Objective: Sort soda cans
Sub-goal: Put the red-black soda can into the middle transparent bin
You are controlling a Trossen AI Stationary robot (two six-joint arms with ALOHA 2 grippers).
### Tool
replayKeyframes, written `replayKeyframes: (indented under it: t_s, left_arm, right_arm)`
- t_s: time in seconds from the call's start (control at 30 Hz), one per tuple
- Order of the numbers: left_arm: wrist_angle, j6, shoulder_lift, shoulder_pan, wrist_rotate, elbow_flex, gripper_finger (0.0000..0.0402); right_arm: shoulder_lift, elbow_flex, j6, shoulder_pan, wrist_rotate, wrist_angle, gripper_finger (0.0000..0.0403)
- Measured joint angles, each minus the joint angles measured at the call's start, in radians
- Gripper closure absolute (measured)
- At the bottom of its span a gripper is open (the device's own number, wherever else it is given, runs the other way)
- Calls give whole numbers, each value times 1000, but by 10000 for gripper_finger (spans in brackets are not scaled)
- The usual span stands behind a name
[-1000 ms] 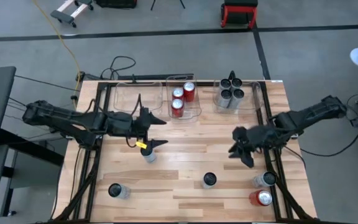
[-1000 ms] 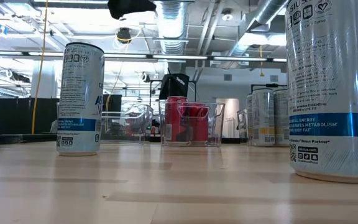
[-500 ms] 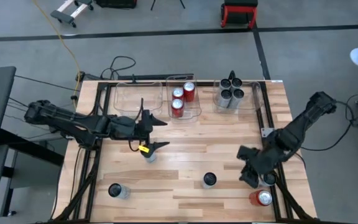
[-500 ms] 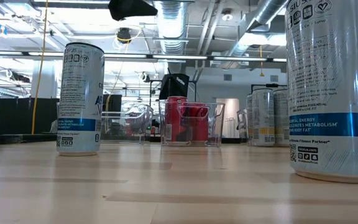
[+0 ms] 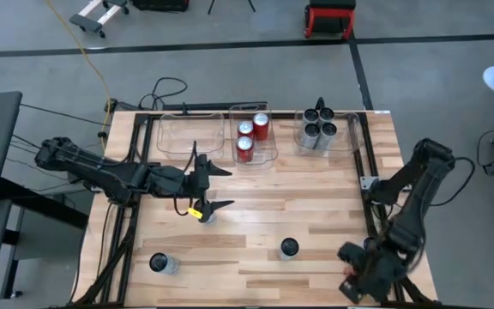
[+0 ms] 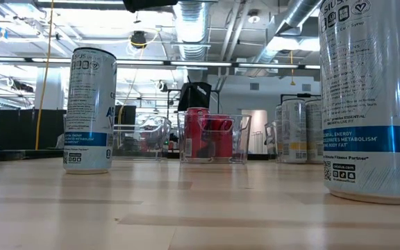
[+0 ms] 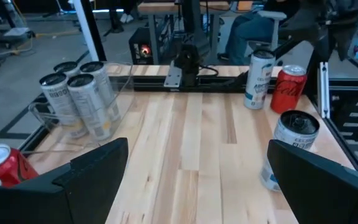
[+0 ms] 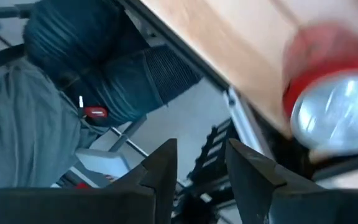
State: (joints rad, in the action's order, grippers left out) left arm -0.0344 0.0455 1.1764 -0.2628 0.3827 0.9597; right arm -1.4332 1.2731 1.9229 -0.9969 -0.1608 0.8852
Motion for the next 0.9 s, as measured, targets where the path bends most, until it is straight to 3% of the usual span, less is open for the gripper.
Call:
replayKeyframes:
  t_s: [0.2, 0.4, 0.9]
  left_arm:
    - [0, -29, 0, 0, 0, 0, 19]
    - [7, -39, 0, 0, 0, 0, 19]
    - [49, -90, 0, 1, -2, 0, 19]
  right_arm:
    - [-90, 56, 224, -106, -37, 14, 272]
    - [-161, 57, 336, -143, -204, 124, 296]
    - [-305, 55, 172, -116, -235, 268, 331]
